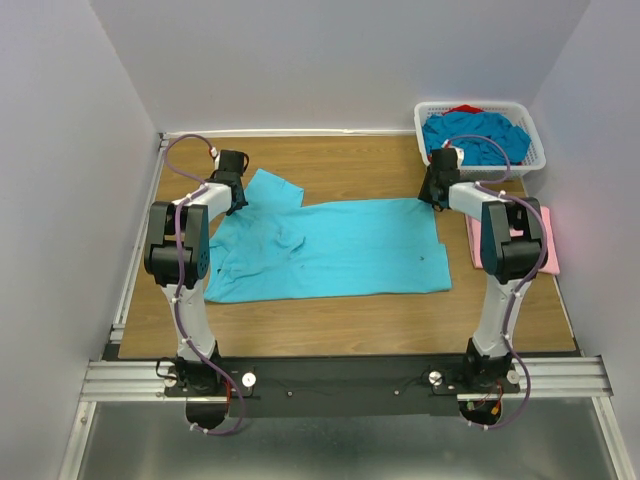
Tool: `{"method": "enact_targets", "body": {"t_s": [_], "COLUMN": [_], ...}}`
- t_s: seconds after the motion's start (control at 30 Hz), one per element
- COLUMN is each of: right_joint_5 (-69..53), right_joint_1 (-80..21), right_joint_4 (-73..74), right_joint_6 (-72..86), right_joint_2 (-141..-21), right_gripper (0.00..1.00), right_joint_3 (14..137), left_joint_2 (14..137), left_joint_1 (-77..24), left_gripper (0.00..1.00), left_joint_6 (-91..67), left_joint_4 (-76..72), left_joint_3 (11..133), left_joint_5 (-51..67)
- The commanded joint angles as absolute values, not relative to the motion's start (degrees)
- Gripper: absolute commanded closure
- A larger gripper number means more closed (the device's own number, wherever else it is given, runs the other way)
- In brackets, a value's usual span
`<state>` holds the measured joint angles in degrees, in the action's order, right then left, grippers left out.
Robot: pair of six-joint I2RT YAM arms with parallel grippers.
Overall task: Fold and stack the t-shirts
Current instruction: Fold the tshirt
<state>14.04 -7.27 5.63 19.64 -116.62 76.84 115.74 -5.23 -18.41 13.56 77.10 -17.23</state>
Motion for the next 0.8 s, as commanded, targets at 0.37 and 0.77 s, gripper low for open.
{"method": "enact_targets", "body": {"t_s": [0.37,0.77], "right_joint_5": [12.04,14.15], "right_joint_1": [-6.15,-5.80], "right_joint_4": [4.22,4.22], "right_joint_6": [25.75,22.85], "right_joint_2": [-119.71,-112.86], "right_gripper": [0.75,0.99], "right_joint_3": [75.59,73.13], "left_joint_2": [115.58,109.96], "left_joint_1": [-4.66,-4.66], "left_gripper": [1.00,1.00], "left_joint_6": [-17.93,-17.84], "left_joint_4": [14.41,14.33], "left_joint_3": [75.41,75.32], "left_joint_5": [-16.00,-15.56]}}
